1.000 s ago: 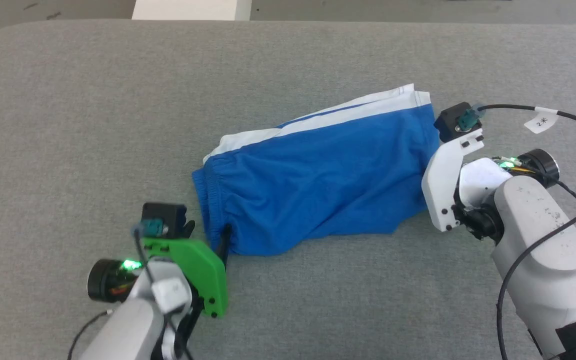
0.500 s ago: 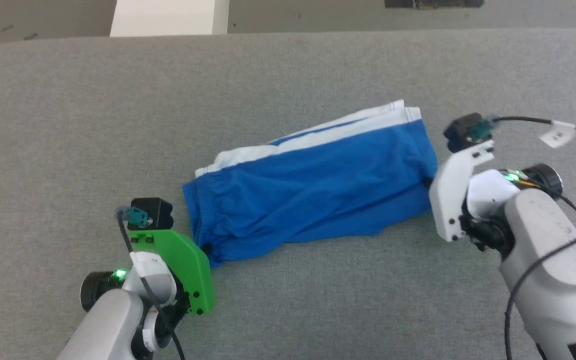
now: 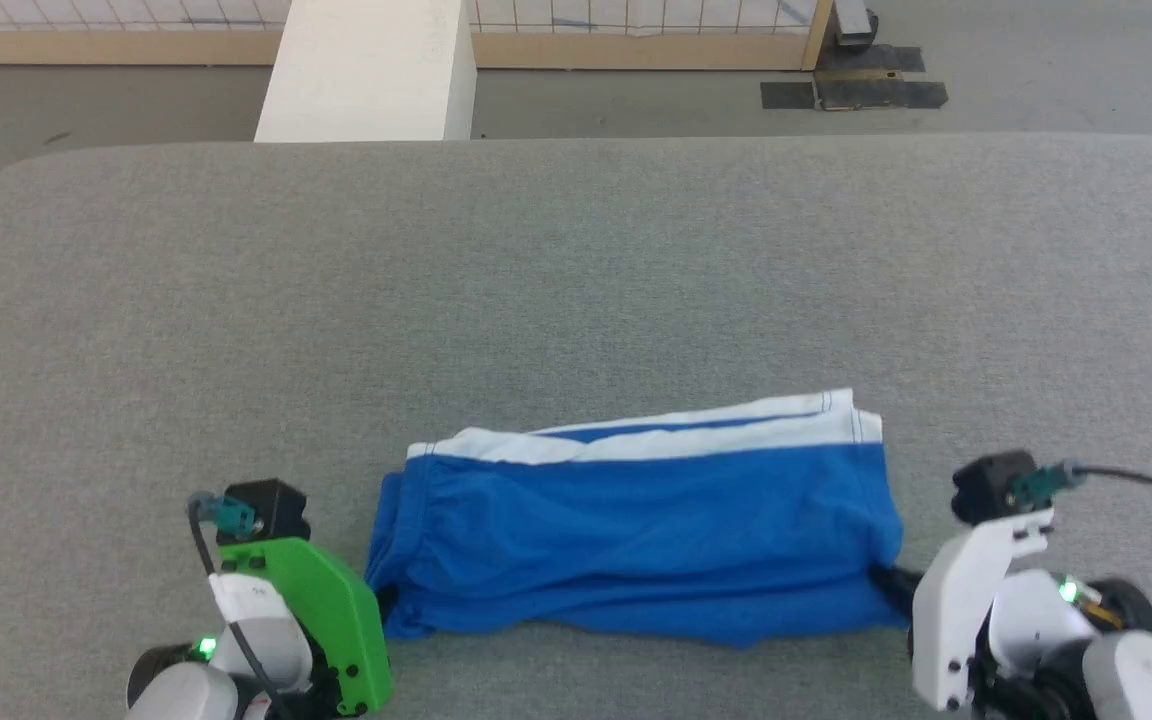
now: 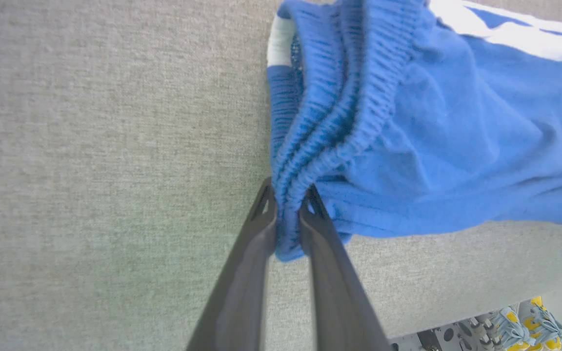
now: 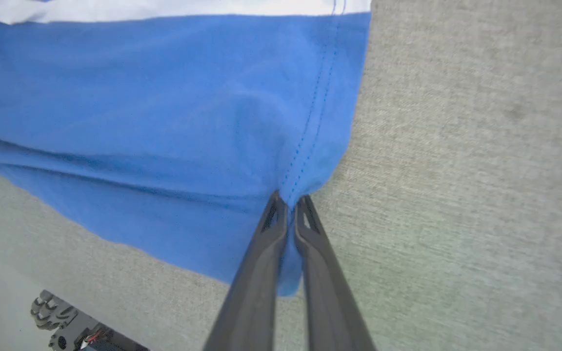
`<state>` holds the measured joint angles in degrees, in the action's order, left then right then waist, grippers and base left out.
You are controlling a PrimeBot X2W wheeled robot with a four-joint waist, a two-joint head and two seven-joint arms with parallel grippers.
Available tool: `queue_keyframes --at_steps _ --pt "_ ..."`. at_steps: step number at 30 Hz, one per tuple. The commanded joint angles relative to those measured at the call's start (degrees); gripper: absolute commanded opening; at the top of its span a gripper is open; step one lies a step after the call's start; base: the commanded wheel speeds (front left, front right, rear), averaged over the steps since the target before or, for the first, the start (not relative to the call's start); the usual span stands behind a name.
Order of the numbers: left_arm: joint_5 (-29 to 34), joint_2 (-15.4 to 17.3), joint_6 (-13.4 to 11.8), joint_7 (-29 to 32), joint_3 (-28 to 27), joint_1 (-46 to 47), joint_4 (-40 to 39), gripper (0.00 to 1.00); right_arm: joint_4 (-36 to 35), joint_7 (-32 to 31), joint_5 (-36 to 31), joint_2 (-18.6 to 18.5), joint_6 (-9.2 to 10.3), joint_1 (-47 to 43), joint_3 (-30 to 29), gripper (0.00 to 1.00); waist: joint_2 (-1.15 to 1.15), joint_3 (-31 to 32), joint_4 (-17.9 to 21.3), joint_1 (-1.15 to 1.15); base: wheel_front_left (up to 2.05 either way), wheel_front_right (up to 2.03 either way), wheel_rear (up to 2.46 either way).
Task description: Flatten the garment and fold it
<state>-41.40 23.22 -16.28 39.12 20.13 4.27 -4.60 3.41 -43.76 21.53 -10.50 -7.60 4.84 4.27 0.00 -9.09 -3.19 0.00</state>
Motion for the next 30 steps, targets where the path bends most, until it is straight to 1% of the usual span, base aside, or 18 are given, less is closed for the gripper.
queue_keyframes --at_steps 1,2,3,4,5,6,10,12,14,16,17,18,21,25,27,30 --pt "-0.29 0.5 -0.62 -0.1 -0.67 -0.97 -0.16 0.0 -1.57 -0.53 -0.04 0.87 0.11 -1.59 -0.89 0.0 0.0 0.17 0.47 0.0 0.0 0.0 0.0" --pt "-0.67 0.26 -0.9 -0.2 -0.93 -1.41 -0.2 0.17 -2.66 -0.82 -0.4 1.64 0.11 -2.76 -1.39 0.0 0.0 0.2 0.63 0.0 0.0 0.0 0.0" --pt "-0.93 0.09 -1.06 -0.31 -1.13 -1.67 -0.27 0.67 -3.4 -0.82 -0.67 2.24 0.11 -3.43 -1.84 0.0 0.0 0.23 0.75 0.0 0.0 0.0 0.0" --pt "-1.09 -0.03 -1.27 -0.44 -1.32 -1.9 -0.37 1.0 -4.24 -0.64 -0.74 2.94 0.11 -4.03 -2.41 0.38 0.0 0.24 0.83 0.0 0.0 0.0 0.0" --pt "-1.28 -0.15 -1.47 -0.54 -1.54 -2.07 -0.54 1.0 -4.78 -0.57 -0.7 3.45 0.11 -4.41 -2.94 0.8 0.0 0.29 0.88 0.0 0.0 0.0 0.0" --pt "-1.55 -0.28 -1.66 -0.87 -1.98 -2.22 -0.97 1.0 -5.55 -0.42 -0.6 3.92 0.11 -4.73 -3.55 1.0 0.0 0.43 0.92 0.0 0.0 0.0 0.0" --pt "-2.37 -0.41 -2.06 -3.49 -4.81 -2.22 -3.85 1.0 -8.57 -0.75 0.53 4.7 0.11 -5.14 -6.32 1.0 0.0 0.96 0.91 0.0 0.0 0.0 0.0" --pt "-0.48 0.76 -1.91 -6.56 -6.23 -1.52 -5.4 1.0 -9.9 -1.13 0.64 4.56 0.11 -4.84 -8.16 1.0 0.0 1.15 0.86 0.0 0.0 0.0 0.0" --pt "1.85 1.47 -1.32 -10.8 -7.24 -0.72 -6.62 1.0 -10.49 -1.63 0.07 4.02 0.11 -4.03 -9.6 1.0 0.0 1.17 0.9 0.0 0.0 0.0 0.0" --pt "5.45 2.26 -0.65 -16.49 -7.86 0.27 -6.7 1.0 -10.14 -1.97 -1.12 3.29 0.11 -2.64 -10.34 1.0 0.0 1.02 1.02 0.0 0.0 0.0 0.0" --pt "7.96 2.37 -0.56 -21.06 -8.41 0.99 -6.56 1.0 -9.48 -2.28 -1.9 2.91 0.11 -1.71 -10.34 1.0 0.0 0.83 1.09 0.0 0.0 0.0 0.0" --pt "9.11 1.9 -0.51 -24.2 -8.68 1.25 -6.05 1.0 -8.75 -2.66 -2.82 2.35 0.11 -0.97 -9.91 1.0 0.0 0.69 1.11 0.0 0.0 0.0 0.0" --pt "12.9 0.94 1.08 -33.77 -7.84 2.03 -3.82 1.0 -5.67 -4.05 -5.16 1.05 0.11 1.85 -7.34 1.0 0.0 -0.15 1.07 0.0 0.0 0.0 0.0" --pt "17.34 -0.55 2.26 -45.35 -6.53 3.51 -0.65 1.0 -0.99 -4.96 -7.08 0.29 0.11 5.25 -3.61 1.0 0.0 -1.21 0.53 0.0 0.0 0.0 0.0" --pt "18.96 -1.34 2.55 -49.42 -5.66 4.13 1.12 1.0 1.31 -5.28 -7.71 0.17 0.11 6.54 -1.92 1.0 0.0 -1.71 0.23 0.0 0.0 0.0 0.0" --pt "20.13 -2.82 2.68 -52.33 -5.07 4.74 3.25 1.0 4.14 -5.65 -8.35 0.13 0.11 8.03 1.2 1.0 0.0 -2.23 0.12 0.0 0.0 0.0 0.0"
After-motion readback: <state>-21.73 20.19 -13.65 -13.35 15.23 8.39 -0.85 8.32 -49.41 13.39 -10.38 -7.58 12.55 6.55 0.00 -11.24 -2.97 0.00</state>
